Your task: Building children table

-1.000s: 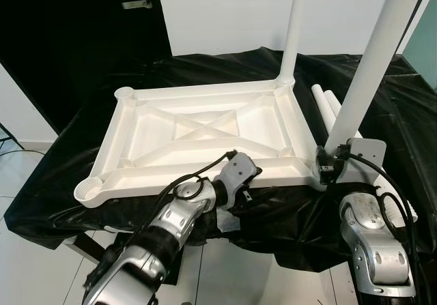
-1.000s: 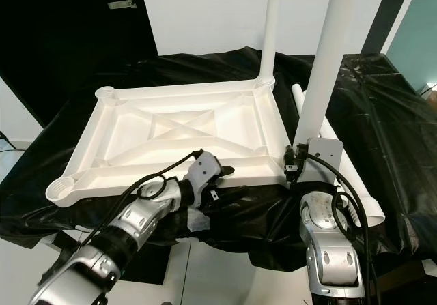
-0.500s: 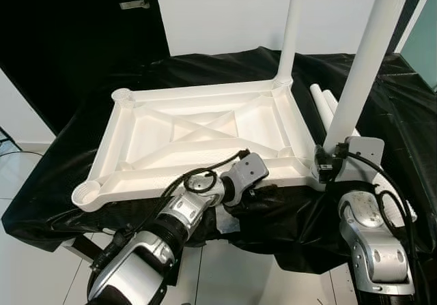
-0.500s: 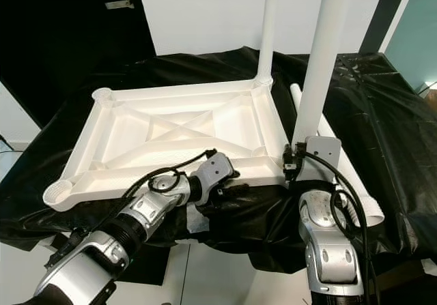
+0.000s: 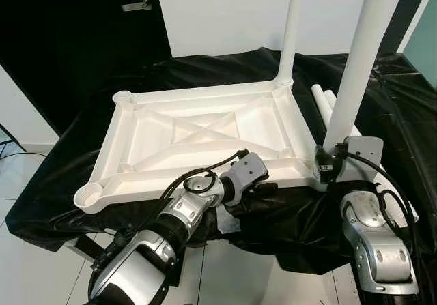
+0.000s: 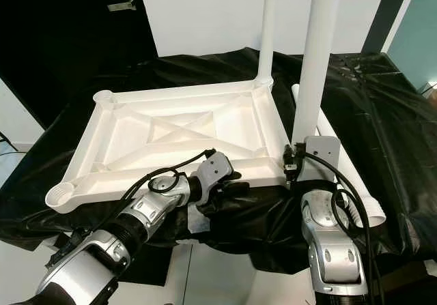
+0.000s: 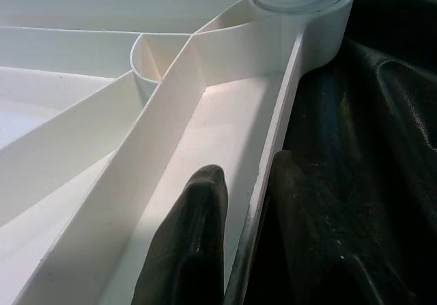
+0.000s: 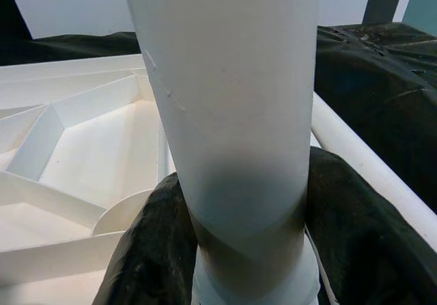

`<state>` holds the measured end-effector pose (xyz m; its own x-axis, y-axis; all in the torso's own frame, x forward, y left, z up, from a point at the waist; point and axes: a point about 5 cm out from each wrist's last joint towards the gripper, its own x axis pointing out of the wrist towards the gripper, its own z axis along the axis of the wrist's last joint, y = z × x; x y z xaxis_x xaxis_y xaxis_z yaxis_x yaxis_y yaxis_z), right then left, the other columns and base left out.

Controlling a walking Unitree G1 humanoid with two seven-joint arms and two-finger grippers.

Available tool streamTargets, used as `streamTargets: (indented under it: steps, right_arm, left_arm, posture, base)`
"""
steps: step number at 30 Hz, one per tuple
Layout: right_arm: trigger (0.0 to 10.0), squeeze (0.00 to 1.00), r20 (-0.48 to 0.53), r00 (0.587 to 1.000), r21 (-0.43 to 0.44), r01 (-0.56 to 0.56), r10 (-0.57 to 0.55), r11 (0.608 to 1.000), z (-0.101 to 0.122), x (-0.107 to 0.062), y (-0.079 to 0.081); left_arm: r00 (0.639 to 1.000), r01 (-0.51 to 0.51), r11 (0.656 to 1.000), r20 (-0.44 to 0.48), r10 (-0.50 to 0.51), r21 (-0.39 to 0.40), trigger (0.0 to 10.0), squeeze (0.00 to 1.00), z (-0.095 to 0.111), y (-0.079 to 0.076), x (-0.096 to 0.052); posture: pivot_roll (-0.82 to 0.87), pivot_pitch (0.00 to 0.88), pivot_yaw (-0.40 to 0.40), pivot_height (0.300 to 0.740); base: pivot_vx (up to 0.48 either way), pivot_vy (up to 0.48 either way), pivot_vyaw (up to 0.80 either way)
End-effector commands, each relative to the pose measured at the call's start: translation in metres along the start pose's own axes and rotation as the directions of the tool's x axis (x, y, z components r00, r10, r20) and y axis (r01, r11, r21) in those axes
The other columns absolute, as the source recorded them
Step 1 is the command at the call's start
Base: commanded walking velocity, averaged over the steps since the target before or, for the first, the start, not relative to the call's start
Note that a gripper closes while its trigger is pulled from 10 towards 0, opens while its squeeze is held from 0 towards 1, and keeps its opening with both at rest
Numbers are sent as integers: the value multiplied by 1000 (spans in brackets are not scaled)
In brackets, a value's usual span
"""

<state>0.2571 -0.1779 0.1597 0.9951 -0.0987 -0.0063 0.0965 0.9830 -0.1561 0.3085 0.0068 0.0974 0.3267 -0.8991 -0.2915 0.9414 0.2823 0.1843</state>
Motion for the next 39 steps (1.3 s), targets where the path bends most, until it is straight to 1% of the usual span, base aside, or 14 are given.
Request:
streamTargets:
  steps: [1, 2, 3, 4, 5, 14, 21, 22, 26, 30, 33, 35, 36, 39]
  right_arm:
    - [10000, 208, -84, 996, -10, -30, 29, 1000, -17, -1, 4]
    - [10000, 208, -84, 996, -10, -30, 29, 1000, -17, -1, 4]
    - [10000, 55, -86, 996, -15, -20, 19, 1000, -19, -2, 4]
    - [10000, 55, -86, 996, -15, -20, 19, 1000, -19, -2, 4]
    - [10000, 0, -87, 996, -18, -7, 6, 1000, -22, -4, 5]
    - [10000, 0, -74, 996, 49, -51, 55, 997, -35, -13, 9]
    - [10000, 0, -94, 984, 86, -142, 150, 986, -50, -34, 0]
    - [10000, 0, -118, 982, 88, -139, 148, 986, -57, -40, -5]
    - [10000, 0, -153, 982, 101, -97, 112, 990, -63, -43, -10]
    - [10000, 0, -274, 960, 189, 5, 48, 982, -74, -41, -13]
    - [10000, 0, -294, 955, 205, 14, 48, 979, -76, -41, -13]
    - [10000, 0, -364, 930, 310, 69, 51, 948, -75, -37, -10]
    - [10000, 0, -364, 930, 310, 69, 51, 948, -75, -37, -10]
    - [10000, 0, -421, 899, 408, 69, 120, 910, -70, -32, 0]
  left_arm:
    - [945, 327, 945, -24, -327, -1, 10000, 0, -7, -21, -2]
    - [945, 327, 945, -24, -327, -1, 10000, 0, -7, -21, -2]
    - [949, 316, 949, -12, -316, -6, 10000, 0, -5, -21, -1]
    - [949, 316, 949, -12, -316, -6, 10000, 0, -5, -21, -1]
    - [953, 303, 953, 3, -303, -10, 10000, 0, -4, -20, 0]
    - [962, 274, 962, 24, -274, -7, 10000, 0, -3, -17, -1]
    - [967, 252, 968, 26, -252, -3, 10000, 0, -3, -14, -3]
    - [968, 249, 968, 25, -249, -2, 10000, 0, -3, -13, -3]
    - [968, 250, 968, 25, -250, -2, 10000, 0, -4, -14, -2]
    - [965, 263, 965, 20, -263, 1, 10000, 0, -4, -16, -1]
    - [964, 266, 964, 20, -266, 2, 10000, 0, -4, -16, -1]
    - [962, 273, 962, 15, -274, 7, 10000, 0, -4, -16, -1]
    - [962, 273, 962, 15, -274, 7, 10000, 0, -4, -16, -1]
    - [960, 278, 960, 10, -279, 13, 10000, 0, -3, -15, -1]
  posture:
    - [-149, 0, 75, 740]
    - [-149, 0, 75, 740]
    - [-146, 0, 73, 740]
    - [-146, 0, 73, 740]
    - [-146, 0, 73, 740]
    - [-147, 0, 76, 740]
    - [-160, 0, 80, 740]
    - [-164, 0, 80, 740]
    - [-166, 2, 82, 740]
    - [-175, 5, 91, 740]
    - [-175, 5, 91, 740]
    - [-179, 1, 98, 740]
    - [-179, 1, 98, 740]
    - [-179, 0, 100, 740]
  base:
    - [0, 0, 0]
    - [0, 0, 0]
    - [0, 0, 0]
    - [0, 0, 0]
    - [0, 0, 0]
    - [0, 0, 0]
    - [0, 0, 0]
    - [0, 0, 0]
    - [0, 0, 0]
    - [0, 0, 0]
    - [0, 0, 0]
    - [0, 0, 0]
    - [0, 0, 0]
    - [0, 0, 0]
